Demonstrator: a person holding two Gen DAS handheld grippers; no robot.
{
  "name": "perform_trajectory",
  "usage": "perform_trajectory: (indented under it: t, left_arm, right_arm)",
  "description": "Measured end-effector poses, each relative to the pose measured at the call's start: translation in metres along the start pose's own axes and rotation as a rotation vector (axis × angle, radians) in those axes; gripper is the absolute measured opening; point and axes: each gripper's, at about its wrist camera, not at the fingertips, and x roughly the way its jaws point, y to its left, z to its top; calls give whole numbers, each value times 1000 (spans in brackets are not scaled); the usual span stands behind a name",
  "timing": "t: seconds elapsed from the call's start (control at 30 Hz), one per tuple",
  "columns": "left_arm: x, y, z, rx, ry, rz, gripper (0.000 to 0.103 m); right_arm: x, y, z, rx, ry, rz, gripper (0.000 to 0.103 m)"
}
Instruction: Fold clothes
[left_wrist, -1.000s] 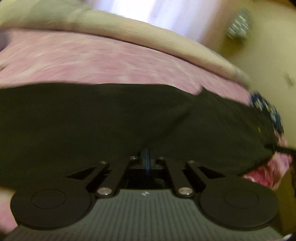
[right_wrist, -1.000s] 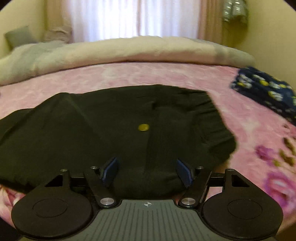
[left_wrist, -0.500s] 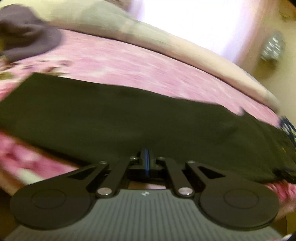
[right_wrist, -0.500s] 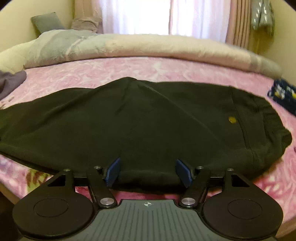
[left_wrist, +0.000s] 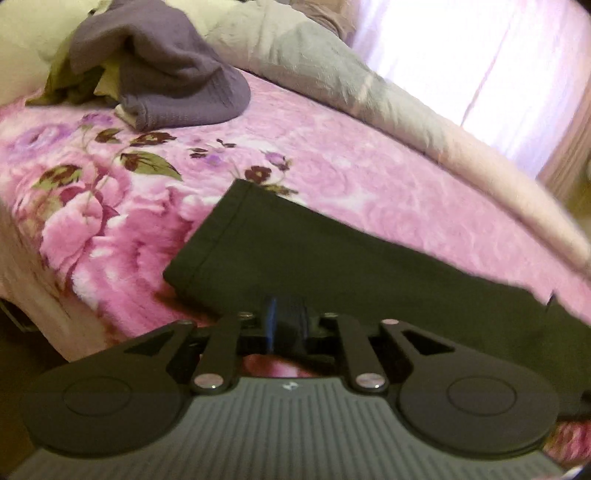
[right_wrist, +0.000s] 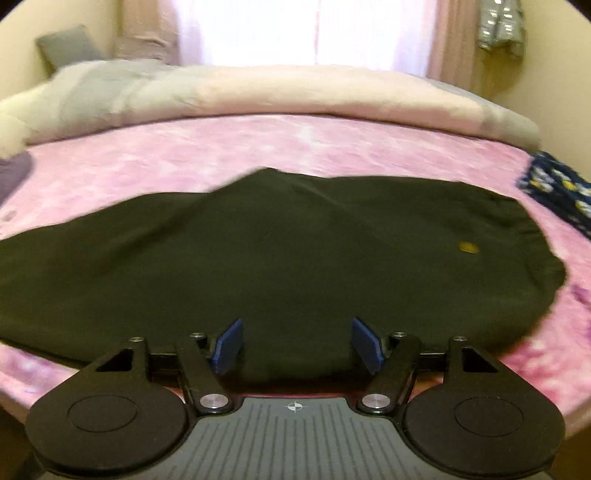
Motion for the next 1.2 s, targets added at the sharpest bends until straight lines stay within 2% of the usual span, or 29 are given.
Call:
perform_trajectory:
  t: [0.03,0.1,0.17,0.23,0.27,0.37,0.5,0.63,0.9,1.2]
  left_arm:
    - [4,1,-3,22,0,31,3]
    - [2,7,-4,1,6,38,3]
    - [-4,1,1,11,37,82,3]
    - [-10,-11,2,46,70,123,11]
    - [-13,-19,0,72,86,145,18]
    - [-27,-46,-7,161,113,184,22]
    - [-51,-74,-17,239,108,184,30]
    - [-68,-91,-26,286,98,195,32]
    - [-95,-109,-43,322,90,171,34]
    - [-108,-118,-52,337,84,154,36]
  right_arm:
    - [4,7,-2,-16,19,15,68]
    - [10,15,-6,-49,30,5,68]
    - [9,18,-6,-52,35,-6,68]
    - [5,19,-3,-44,43,-11,69]
    - [3,20,-1,-39,44,-10,69]
    - [-6,27,-1,-18,29,19,69]
    - [-15,32,-5,-23,32,39,69]
    - [-26,26,-8,3,26,34,69]
    - [-55,7,-21,65,8,18,69]
    - [-75,1,-27,74,-12,21,69]
